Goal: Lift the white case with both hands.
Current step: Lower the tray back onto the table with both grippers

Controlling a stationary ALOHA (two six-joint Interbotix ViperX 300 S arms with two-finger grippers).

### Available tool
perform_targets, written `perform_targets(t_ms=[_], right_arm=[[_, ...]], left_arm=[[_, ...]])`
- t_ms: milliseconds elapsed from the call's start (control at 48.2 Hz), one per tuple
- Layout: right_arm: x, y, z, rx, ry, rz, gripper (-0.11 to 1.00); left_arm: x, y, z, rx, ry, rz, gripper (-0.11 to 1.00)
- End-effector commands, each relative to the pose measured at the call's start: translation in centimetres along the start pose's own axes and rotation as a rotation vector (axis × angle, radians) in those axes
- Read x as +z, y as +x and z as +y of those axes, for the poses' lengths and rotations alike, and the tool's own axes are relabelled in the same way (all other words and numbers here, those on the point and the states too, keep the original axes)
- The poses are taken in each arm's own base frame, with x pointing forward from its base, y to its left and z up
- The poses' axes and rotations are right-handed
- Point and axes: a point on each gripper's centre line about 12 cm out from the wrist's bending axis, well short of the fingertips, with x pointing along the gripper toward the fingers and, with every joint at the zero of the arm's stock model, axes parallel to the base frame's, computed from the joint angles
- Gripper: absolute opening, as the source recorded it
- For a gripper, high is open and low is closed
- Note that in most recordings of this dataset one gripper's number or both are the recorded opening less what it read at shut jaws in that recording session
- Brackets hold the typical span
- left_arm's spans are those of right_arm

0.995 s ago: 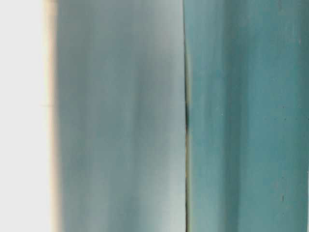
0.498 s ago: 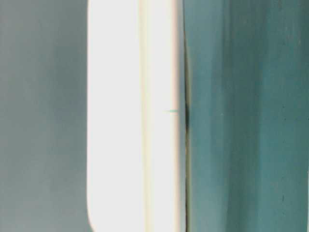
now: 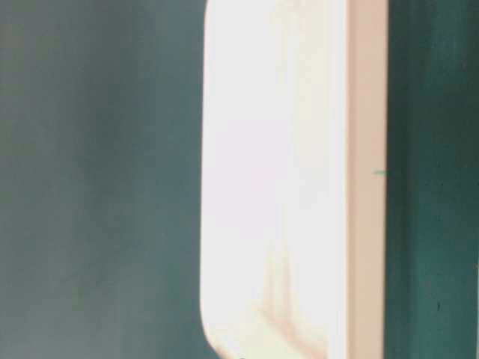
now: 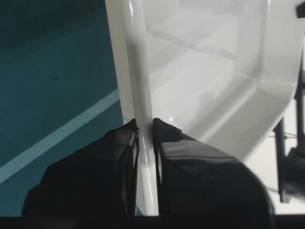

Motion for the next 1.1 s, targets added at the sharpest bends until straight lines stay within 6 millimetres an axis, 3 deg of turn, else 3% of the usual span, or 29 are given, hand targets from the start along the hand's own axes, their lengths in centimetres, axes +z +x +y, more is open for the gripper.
perform_targets(t_ms=[0,187,498,1078], right_arm=[[0.2,0.9,-1.4,-0.049,0.009,-0.005,0.11],[0.4,1.9,-3.2,-0.110,0.006,-0.015,0.11],[0.8,4.3,-4.6,-0.193,-0.048,-0.024,0.11],[1.6,6.0,-6.7,-0.310,-0.006,-0.035,0.11]], left_arm=[[-0.2,0.8,1.0,0.049,-0.020,0.012,0.06],[-0.8,1.9,2.8,0.113,-0.054,0.030,0.06],[-1.5,3.6,5.0,0.152,-0.055,0.042,0.06],[-1.4,5.1,8.8,0.297,-0.092,0.047,0.05]])
